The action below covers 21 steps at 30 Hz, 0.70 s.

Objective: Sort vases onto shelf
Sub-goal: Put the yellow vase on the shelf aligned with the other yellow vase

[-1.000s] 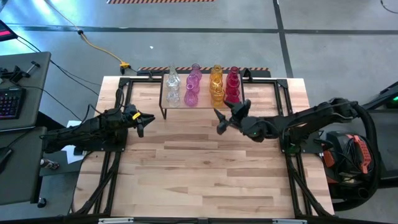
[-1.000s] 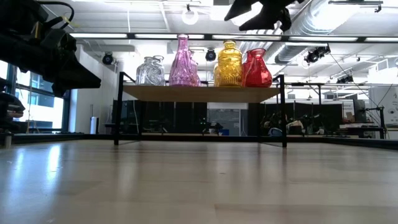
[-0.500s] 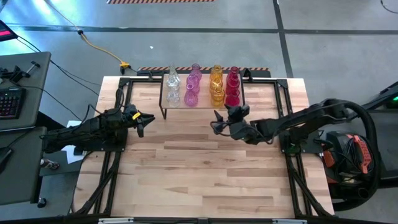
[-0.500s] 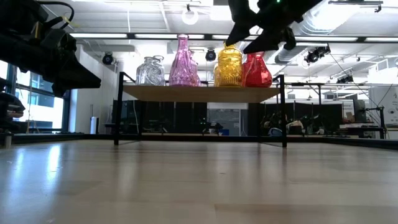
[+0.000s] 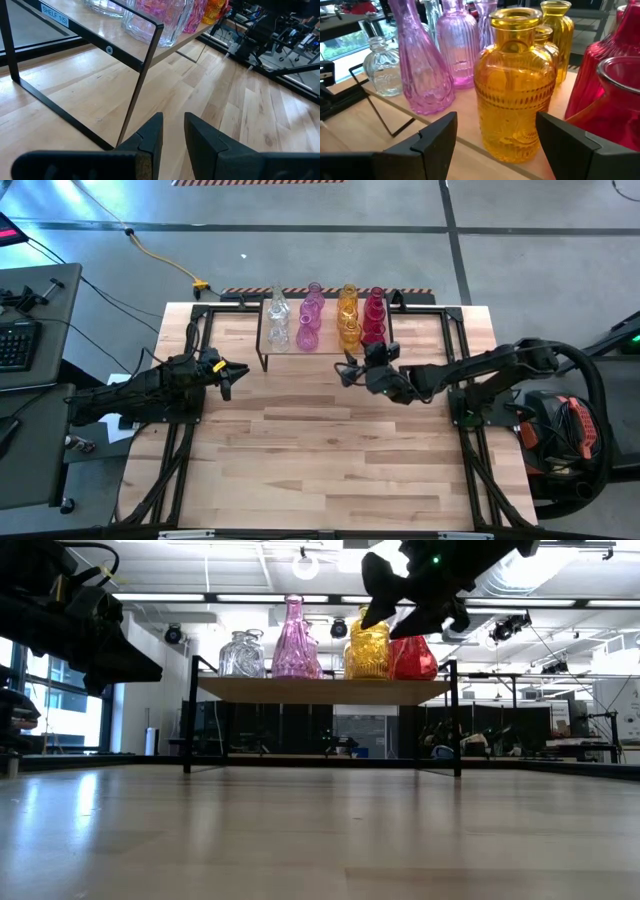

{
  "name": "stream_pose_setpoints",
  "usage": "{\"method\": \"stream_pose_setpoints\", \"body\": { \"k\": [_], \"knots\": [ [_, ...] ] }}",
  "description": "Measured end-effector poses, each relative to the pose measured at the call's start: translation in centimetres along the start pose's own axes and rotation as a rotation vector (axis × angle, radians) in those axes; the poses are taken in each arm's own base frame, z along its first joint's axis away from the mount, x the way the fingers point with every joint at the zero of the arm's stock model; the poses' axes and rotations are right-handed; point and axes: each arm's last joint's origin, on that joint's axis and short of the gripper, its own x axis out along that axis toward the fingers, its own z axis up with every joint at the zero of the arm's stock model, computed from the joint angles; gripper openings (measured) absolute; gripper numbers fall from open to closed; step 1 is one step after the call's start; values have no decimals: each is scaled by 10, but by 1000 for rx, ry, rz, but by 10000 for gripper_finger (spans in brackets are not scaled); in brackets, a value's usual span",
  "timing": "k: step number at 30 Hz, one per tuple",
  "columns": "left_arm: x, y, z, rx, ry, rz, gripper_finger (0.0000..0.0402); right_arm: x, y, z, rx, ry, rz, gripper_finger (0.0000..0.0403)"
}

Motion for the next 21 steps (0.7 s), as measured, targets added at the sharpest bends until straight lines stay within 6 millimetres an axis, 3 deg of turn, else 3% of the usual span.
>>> {"method": "stream_pose_setpoints", "body": {
  "k": [21],
  "knots": [
    [0,0,0,0,0,-1,70,15,-9,5,16,33,16,261]
  ]
}}
